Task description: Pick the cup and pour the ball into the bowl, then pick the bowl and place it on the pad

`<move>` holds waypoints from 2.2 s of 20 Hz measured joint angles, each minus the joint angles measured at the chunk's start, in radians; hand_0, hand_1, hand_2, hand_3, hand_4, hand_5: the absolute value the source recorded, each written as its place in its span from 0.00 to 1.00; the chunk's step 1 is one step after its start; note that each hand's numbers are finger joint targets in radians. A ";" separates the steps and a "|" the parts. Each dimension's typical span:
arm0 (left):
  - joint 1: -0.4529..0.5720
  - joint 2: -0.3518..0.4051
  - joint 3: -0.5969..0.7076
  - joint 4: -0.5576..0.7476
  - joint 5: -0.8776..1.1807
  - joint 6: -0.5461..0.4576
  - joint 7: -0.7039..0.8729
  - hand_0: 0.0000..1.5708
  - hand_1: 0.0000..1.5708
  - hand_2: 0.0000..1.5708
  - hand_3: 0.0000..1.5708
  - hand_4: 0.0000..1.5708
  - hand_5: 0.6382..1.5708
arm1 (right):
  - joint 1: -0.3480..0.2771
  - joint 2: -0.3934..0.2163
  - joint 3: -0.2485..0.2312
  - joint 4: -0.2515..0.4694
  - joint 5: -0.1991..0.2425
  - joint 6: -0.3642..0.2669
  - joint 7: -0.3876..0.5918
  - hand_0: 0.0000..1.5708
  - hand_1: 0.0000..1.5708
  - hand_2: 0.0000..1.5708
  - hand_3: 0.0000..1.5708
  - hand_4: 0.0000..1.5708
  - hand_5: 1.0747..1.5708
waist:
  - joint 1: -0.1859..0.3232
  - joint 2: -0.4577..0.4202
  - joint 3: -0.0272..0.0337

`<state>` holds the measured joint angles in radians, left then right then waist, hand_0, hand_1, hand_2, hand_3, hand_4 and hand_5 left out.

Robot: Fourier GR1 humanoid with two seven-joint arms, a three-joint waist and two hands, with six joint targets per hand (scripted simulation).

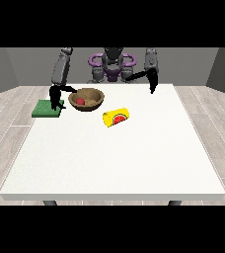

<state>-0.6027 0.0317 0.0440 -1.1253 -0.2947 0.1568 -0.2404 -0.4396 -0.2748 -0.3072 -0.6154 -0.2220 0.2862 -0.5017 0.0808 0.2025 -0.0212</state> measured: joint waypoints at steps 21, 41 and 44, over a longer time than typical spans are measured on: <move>0.030 0.028 -0.010 -0.040 0.025 -0.060 0.045 0.00 0.00 0.00 0.00 0.00 1.00 | -0.037 0.120 0.027 0.040 0.012 -0.192 0.103 1.00 1.00 1.00 1.00 0.67 0.96 | 0.053 -0.059 0.0038; 0.115 0.126 0.117 0.076 0.098 -0.078 -0.010 0.00 0.00 0.00 0.00 0.00 1.00 | -0.150 0.031 0.114 -0.040 0.077 -0.304 0.587 1.00 1.00 1.00 1.00 0.67 0.98 | -0.081 -0.181 0.0202; 0.122 0.120 0.107 0.055 0.094 -0.069 -0.011 0.00 0.00 0.00 0.00 0.00 1.00 | -0.145 -0.044 0.079 -0.042 0.050 -0.250 0.596 1.00 1.00 1.00 1.00 0.67 0.98 | -0.074 -0.164 0.0209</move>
<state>-0.4806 0.1515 0.1511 -1.0702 -0.2010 0.0878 -0.2514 -0.5850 -0.3188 -0.2285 -0.6569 -0.1717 0.0360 0.0945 0.0070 0.0386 -0.0003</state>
